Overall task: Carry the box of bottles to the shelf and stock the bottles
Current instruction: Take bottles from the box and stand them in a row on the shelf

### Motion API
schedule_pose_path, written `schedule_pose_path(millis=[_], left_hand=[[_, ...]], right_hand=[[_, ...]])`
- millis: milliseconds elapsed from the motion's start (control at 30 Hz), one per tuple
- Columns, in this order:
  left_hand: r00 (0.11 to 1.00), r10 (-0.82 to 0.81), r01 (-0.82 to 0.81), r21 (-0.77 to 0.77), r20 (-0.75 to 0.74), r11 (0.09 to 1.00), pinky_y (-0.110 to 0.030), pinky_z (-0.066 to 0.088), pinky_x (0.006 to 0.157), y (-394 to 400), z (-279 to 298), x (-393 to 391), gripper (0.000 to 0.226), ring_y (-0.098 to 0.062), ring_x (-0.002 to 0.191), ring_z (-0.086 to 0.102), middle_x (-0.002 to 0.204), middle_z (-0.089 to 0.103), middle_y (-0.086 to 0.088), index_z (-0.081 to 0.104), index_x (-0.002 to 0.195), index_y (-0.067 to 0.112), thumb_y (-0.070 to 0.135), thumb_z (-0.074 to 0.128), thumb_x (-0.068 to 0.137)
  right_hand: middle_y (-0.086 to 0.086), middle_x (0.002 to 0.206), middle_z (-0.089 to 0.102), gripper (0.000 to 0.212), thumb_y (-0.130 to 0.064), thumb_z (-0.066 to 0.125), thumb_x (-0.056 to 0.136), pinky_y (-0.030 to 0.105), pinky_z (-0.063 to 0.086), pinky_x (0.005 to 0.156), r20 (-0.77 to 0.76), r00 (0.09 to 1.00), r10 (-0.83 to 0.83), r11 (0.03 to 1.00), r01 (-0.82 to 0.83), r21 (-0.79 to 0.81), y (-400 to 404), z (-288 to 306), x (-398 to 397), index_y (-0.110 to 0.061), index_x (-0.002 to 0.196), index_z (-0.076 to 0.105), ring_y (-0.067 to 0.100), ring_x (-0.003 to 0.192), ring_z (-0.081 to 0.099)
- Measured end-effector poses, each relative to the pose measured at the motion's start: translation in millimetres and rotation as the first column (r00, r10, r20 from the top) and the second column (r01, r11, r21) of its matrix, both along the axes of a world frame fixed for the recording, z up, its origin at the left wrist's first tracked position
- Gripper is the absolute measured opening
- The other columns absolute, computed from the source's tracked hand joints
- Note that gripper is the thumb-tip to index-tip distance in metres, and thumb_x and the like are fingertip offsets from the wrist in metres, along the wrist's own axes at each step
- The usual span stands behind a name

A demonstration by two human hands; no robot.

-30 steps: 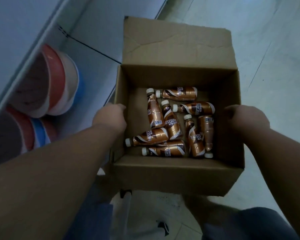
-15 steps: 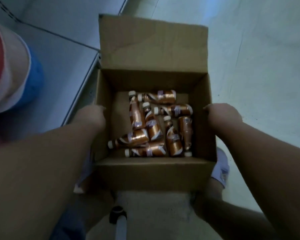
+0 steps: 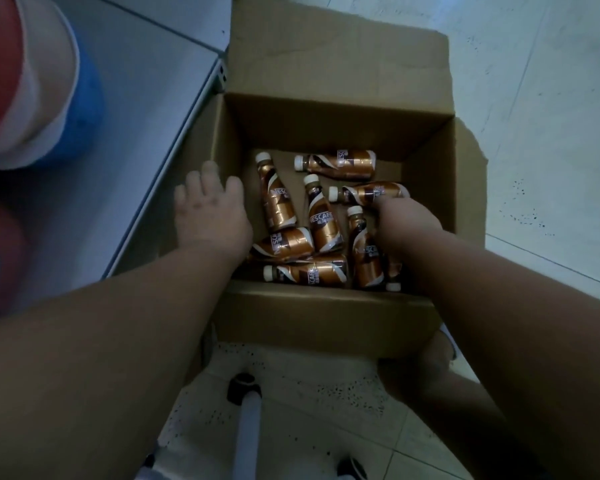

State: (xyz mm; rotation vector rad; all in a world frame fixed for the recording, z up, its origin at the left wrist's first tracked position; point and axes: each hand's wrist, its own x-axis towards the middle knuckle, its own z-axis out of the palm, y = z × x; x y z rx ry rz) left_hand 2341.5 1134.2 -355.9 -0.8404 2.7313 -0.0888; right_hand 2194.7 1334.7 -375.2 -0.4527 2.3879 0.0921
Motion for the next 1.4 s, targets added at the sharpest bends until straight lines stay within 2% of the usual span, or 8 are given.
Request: schedule_pose_path(millis=[133,233,300,433,800,967,1100,1400], left_hand=[[0.98,-0.185,0.153,0.31,0.078,0.939,-0.044,0.042,0.098,20,-27,-11,0.046,-0.027,0.116,0.046,0.13,0.046,-0.008,0.05,0.127,0.022,0.032,0.062,0.084],[0.946,0.276,-0.323,0.528,0.168,0.785,-0.046,0.049,0.093,23,-51,-36,0.048,-0.027,0.112,0.053,0.126,0.05,-0.007,0.048,0.128,0.021,0.032,0.066,0.085],[0.769,0.602,-0.591,0.599,0.216,0.54,-0.047,0.049,0.091,14,-70,-53,0.056,-0.032,0.115,0.053,0.132,0.049,-0.01,0.042,0.133,0.018,0.036,0.065,0.086],[0.526,0.786,-0.724,0.656,0.325,0.213,-0.05,0.048,0.092,2,-102,-85,0.077,-0.035,0.118,0.053,0.138,0.048,-0.008,0.031,0.143,0.027,0.057,0.064,0.08],[0.777,0.571,-0.538,0.751,0.265,0.383,-0.042,0.05,0.091,-9,-91,-110,0.066,-0.023,0.109,0.057,0.123,0.056,-0.001,0.043,0.138,0.028,0.036,0.073,0.08],[0.81,0.57,-0.366,0.88,0.14,0.304,-0.037,0.041,0.079,-16,-14,-92,0.031,-0.019,0.091,0.055,0.094,0.056,0.007,0.054,0.102,0.034,0.024,0.071,0.078],[0.786,0.617,-0.221,0.945,0.026,0.242,-0.039,0.044,0.076,-21,74,-67,0.025,-0.023,0.087,0.056,0.093,0.059,-0.003,0.055,0.084,0.031,0.012,0.067,0.072],[0.612,0.747,0.04,0.954,-0.259,0.298,-0.05,0.054,0.085,-77,248,57,0.022,-0.032,0.081,0.066,0.088,0.069,-0.014,0.066,0.08,0.019,0.034,0.074,0.065]], right_hand=[[0.007,0.116,0.063,0.054,-0.019,0.068,0.085,0.045,0.058,0.078,0.006,1.0,0.004,0.999,-0.004,-0.048,-9,-30,-3,-0.025,0.134,0.047,0.025,0.1,0.064],[0.01,0.131,0.054,0.054,-0.018,0.069,0.083,0.047,0.049,0.095,-0.029,0.995,0.092,0.996,-0.093,-0.02,-13,-51,-18,-0.02,0.133,0.049,0.03,0.12,0.053],[0.012,0.137,0.049,0.049,-0.022,0.067,0.084,0.049,0.039,0.103,-0.103,0.974,0.202,0.979,-0.2,0.03,-17,-60,-29,-0.017,0.131,0.051,0.033,0.129,0.044],[0.014,0.147,0.038,0.048,-0.025,0.063,0.085,0.052,0.035,0.105,-0.247,0.911,0.329,0.944,-0.316,0.094,-30,-85,-49,-0.018,0.131,0.051,0.036,0.131,0.038],[0.025,0.146,0.03,0.065,-0.03,0.065,0.083,0.056,0.039,0.098,-0.149,0.891,0.43,0.885,-0.383,0.265,-55,-77,-48,-0.019,0.141,0.038,0.045,0.124,0.041],[0.013,0.128,0.054,0.052,-0.022,0.064,0.088,0.044,0.046,0.086,-0.227,0.972,-0.052,0.98,0.006,-0.2,-55,-5,-42,-0.014,0.134,0.041,0.033,0.114,0.053],[-0.005,0.112,0.061,0.04,-0.029,0.065,0.09,0.033,0.049,0.087,0.007,0.916,-0.401,0.671,0.299,-0.679,-73,84,-18,-0.019,0.124,0.049,0.013,0.103,0.057],[-0.01,0.097,0.063,0.028,-0.033,0.07,0.086,0.017,0.043,0.066,0.076,0.965,-0.249,0.339,0.161,-0.927,-127,269,90,-0.025,0.108,0.054,0.001,0.087,0.059]])
